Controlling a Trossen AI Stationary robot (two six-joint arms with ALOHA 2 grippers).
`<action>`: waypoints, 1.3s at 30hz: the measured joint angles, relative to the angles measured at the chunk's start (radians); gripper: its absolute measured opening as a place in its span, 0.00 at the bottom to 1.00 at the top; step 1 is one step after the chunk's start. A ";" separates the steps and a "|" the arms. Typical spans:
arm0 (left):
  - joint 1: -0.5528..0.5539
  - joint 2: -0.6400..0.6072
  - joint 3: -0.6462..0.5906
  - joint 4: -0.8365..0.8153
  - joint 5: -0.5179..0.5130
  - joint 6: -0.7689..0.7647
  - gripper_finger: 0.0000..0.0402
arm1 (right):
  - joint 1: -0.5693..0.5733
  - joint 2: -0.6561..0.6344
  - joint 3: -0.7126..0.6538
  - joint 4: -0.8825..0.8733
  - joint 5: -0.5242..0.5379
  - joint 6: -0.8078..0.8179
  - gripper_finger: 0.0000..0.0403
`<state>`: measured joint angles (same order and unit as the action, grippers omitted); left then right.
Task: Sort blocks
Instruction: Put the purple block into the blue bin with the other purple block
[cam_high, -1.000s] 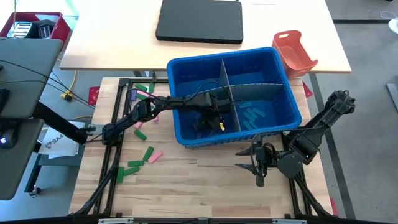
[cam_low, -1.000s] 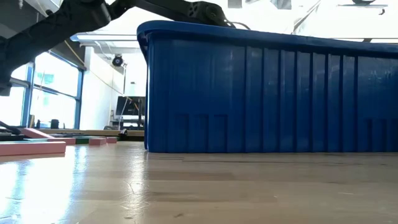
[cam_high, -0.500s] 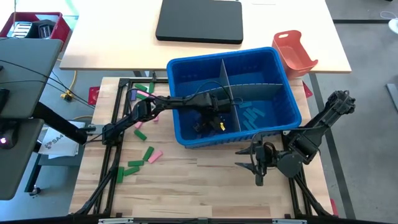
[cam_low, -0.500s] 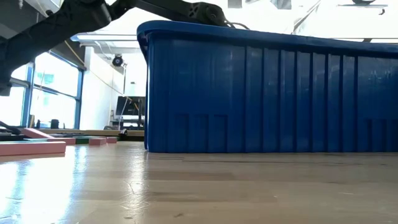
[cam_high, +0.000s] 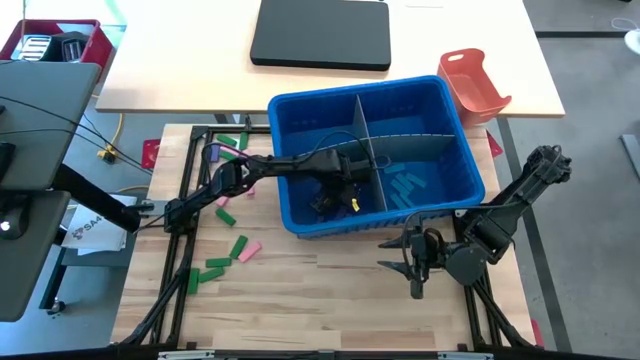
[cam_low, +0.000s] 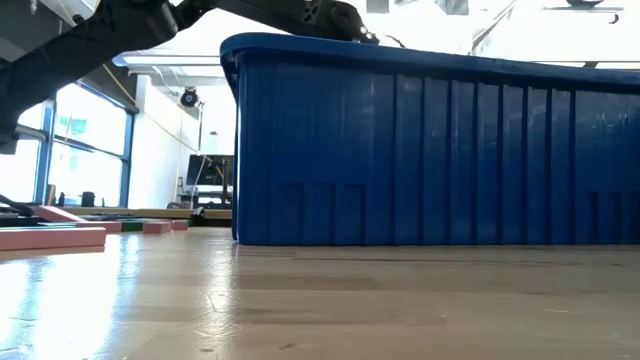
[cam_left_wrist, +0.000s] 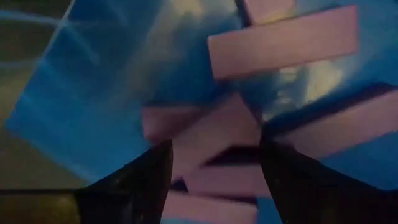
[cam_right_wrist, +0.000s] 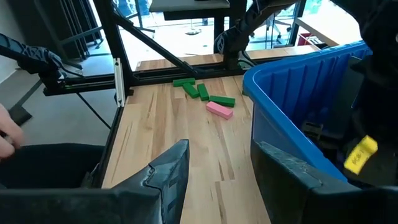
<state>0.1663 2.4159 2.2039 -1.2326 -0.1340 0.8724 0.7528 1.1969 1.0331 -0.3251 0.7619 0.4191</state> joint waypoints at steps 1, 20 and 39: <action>-0.003 -0.002 0.013 -0.014 -0.009 -0.012 0.58 | 0.000 0.000 0.000 0.000 0.000 0.000 0.42; -0.025 -0.274 0.138 -0.167 0.084 -0.435 0.58 | 0.000 0.000 0.000 -0.007 0.000 -0.016 0.42; -0.078 -0.779 0.133 -0.204 -0.001 -0.718 0.56 | 0.000 0.000 0.000 -0.008 0.017 -0.034 0.42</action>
<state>0.0882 1.6371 2.3371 -1.4361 -0.1347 0.1542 0.7528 1.1969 1.0328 -0.3328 0.7792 0.3847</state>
